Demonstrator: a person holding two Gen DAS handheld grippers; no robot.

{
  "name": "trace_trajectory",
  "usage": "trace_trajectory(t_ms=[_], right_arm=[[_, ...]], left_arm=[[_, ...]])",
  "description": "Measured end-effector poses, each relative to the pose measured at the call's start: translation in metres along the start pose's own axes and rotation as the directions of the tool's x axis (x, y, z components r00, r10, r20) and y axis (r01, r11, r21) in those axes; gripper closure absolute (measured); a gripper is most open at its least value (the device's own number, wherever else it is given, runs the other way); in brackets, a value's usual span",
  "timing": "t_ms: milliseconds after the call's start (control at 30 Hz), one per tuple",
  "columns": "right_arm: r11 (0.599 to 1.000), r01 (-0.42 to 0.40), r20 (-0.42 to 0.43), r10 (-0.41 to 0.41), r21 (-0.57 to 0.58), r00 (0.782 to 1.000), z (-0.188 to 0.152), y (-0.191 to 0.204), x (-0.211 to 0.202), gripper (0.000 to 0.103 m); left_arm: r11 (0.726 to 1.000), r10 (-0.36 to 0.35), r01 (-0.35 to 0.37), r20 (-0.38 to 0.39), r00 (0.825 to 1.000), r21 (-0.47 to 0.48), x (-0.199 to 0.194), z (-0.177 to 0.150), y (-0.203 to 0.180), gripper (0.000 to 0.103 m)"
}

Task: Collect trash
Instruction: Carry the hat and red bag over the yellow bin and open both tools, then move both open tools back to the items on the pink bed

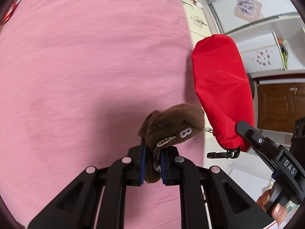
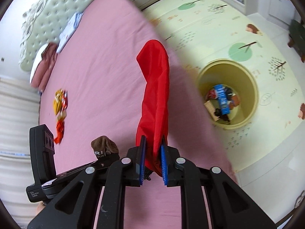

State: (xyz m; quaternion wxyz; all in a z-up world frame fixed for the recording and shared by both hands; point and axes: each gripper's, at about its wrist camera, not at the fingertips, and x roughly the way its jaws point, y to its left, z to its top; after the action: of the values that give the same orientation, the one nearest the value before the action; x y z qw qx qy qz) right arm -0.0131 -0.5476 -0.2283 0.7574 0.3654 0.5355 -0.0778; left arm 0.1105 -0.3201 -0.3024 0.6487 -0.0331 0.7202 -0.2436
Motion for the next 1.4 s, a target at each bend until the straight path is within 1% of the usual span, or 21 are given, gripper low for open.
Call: trace_trajectory(t_ms=[100, 133, 233, 367, 433, 600, 667, 733, 767, 800, 833, 867, 933, 1033, 1233, 1300, 1400], right_arm=[[1.0, 0.017, 0.018, -0.017, 0.026, 1.0, 0.009, -0.023, -0.009, 0.089], [0.999, 0.022, 0.023, -0.023, 0.037, 0.999, 0.013, -0.032, -0.012, 0.089], [0.997, 0.04, 0.036, -0.042, 0.061, 0.998, 0.023, -0.058, -0.021, 0.089], [0.994, 0.066, 0.043, -0.07, 0.082, 0.997, 0.037, -0.086, -0.028, 0.089], [0.993, 0.071, 0.042, -0.075, 0.095, 0.996, 0.043, -0.1, -0.03, 0.089], [0.991, 0.085, 0.041, -0.089, 0.105, 0.995, 0.058, -0.121, -0.028, 0.089], [0.991, 0.091, 0.044, -0.096, 0.098, 0.994, 0.065, -0.125, -0.026, 0.088], [0.991, 0.099, 0.054, -0.104, 0.089, 0.993, 0.072, -0.126, -0.027, 0.081], [0.988, 0.122, 0.07, -0.129, 0.089, 0.989, 0.076, -0.127, -0.029, 0.077], [0.988, 0.128, 0.077, -0.136, 0.091, 0.988, 0.079, -0.13, -0.03, 0.074], [0.987, 0.129, 0.084, -0.137, 0.096, 0.987, 0.083, -0.132, -0.032, 0.068], [0.986, 0.132, 0.097, -0.142, 0.105, 0.985, 0.086, -0.135, -0.034, 0.067], [0.985, 0.131, 0.111, -0.143, 0.113, 0.983, 0.09, -0.138, -0.036, 0.067], [0.985, 0.124, 0.108, -0.137, 0.12, 0.985, 0.092, -0.14, -0.034, 0.067], [0.989, 0.114, 0.075, -0.122, 0.098, 0.99, 0.084, -0.127, -0.024, 0.067], [0.99, 0.109, 0.07, -0.115, 0.087, 0.991, 0.082, -0.12, -0.023, 0.067], [0.992, 0.104, 0.068, -0.109, 0.071, 0.992, 0.078, -0.107, -0.022, 0.067]], left_arm=[[0.999, -0.012, 0.012, -0.018, 1.0, 0.034, 0.013, 0.008, -0.032, 0.091], [0.999, -0.015, 0.016, -0.022, 1.0, 0.042, 0.013, 0.001, -0.047, 0.091], [0.997, -0.019, 0.022, -0.039, 0.999, 0.076, 0.024, 0.004, -0.078, 0.091], [0.993, -0.02, 0.026, -0.059, 0.998, 0.112, 0.042, 0.015, -0.112, 0.091], [0.991, -0.018, 0.027, -0.067, 0.998, 0.132, 0.055, 0.026, -0.135, 0.091], [0.986, -0.02, 0.033, -0.081, 0.997, 0.162, 0.073, 0.042, -0.167, 0.09], [0.985, -0.038, 0.054, -0.093, 0.995, 0.165, 0.082, 0.052, -0.18, 0.088], [0.983, -0.042, 0.059, -0.099, 0.994, 0.174, 0.087, 0.061, -0.188, 0.075], [0.98, -0.044, 0.063, -0.104, 0.994, 0.189, 0.089, 0.065, -0.194, 0.057], [0.978, -0.033, 0.051, -0.091, 0.995, 0.202, 0.089, 0.069, -0.198, 0.04], [0.977, -0.016, 0.032, -0.074, 0.997, 0.21, 0.089, 0.073, -0.203, 0.034], [0.974, 0.0, 0.013, -0.057, 0.998, 0.228, 0.088, 0.075, -0.205, 0.034], [0.966, 0.024, -0.01, -0.051, 0.998, 0.259, 0.088, 0.079, -0.209, 0.034], [0.956, 0.052, -0.041, -0.033, 0.998, 0.29, 0.086, 0.079, -0.21, 0.033], [0.951, 0.058, -0.049, -0.022, 0.998, 0.307, 0.072, 0.068, -0.195, 0.033], [0.952, 0.06, -0.051, -0.021, 0.998, 0.303, 0.071, 0.066, -0.194, 0.033], [0.956, 0.056, -0.05, -0.013, 0.998, 0.29, 0.061, 0.061, -0.181, 0.033]])
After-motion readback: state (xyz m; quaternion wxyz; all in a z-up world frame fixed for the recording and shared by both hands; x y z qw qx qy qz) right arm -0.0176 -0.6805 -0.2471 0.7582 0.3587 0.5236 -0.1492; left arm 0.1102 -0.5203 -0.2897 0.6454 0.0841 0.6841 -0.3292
